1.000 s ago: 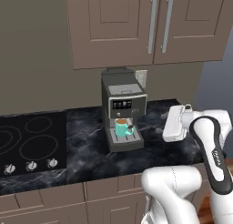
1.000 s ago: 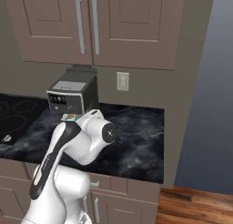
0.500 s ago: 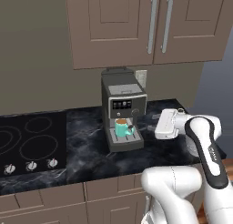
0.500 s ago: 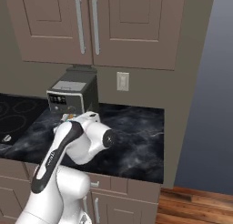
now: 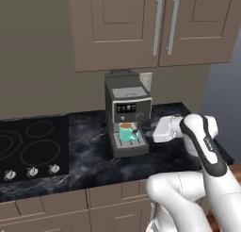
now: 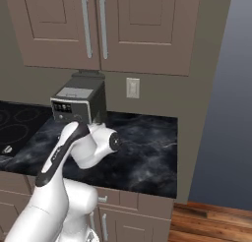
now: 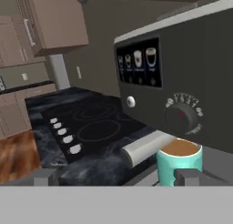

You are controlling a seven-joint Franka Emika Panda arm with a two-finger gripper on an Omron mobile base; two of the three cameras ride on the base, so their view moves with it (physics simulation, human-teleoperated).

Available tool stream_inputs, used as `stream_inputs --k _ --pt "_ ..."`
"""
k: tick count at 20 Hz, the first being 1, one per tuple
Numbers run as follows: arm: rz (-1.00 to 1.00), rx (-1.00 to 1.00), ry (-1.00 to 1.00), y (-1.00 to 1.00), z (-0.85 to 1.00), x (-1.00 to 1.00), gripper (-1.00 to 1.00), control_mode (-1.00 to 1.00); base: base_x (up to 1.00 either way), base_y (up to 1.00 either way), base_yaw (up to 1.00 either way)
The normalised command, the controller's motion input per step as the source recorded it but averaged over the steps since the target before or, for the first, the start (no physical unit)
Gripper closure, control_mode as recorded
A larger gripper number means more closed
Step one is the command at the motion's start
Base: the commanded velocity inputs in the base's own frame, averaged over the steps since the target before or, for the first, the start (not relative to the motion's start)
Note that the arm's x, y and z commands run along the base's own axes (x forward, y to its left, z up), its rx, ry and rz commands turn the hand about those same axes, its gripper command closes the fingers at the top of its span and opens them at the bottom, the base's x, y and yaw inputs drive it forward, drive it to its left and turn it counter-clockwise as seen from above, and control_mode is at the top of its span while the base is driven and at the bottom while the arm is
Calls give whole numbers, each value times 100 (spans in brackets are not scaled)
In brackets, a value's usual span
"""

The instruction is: Pick up the brewed coffee from the coffee machine and place it next to the breakfast plate on the dining counter.

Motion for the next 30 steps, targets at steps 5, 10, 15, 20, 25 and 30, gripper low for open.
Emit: stream_inputs --k 5,10,15,20,25,30 --pt "1 0 2 0 -47 18 -100 -100 0 0 0" --pt "5 0 0 8 -38 16 -100 -100 0 0 0" --pt "7 -1 0 23 -31 10 -100 -100 0 0 0" --pt "6 0 0 23 -17 4 -100 -100 0 0 0" --pt "1 0 0 4 -5 15 -100 -100 0 0 0" --pt "0 0 0 0 -7 16 -100 -100 0 0 0"
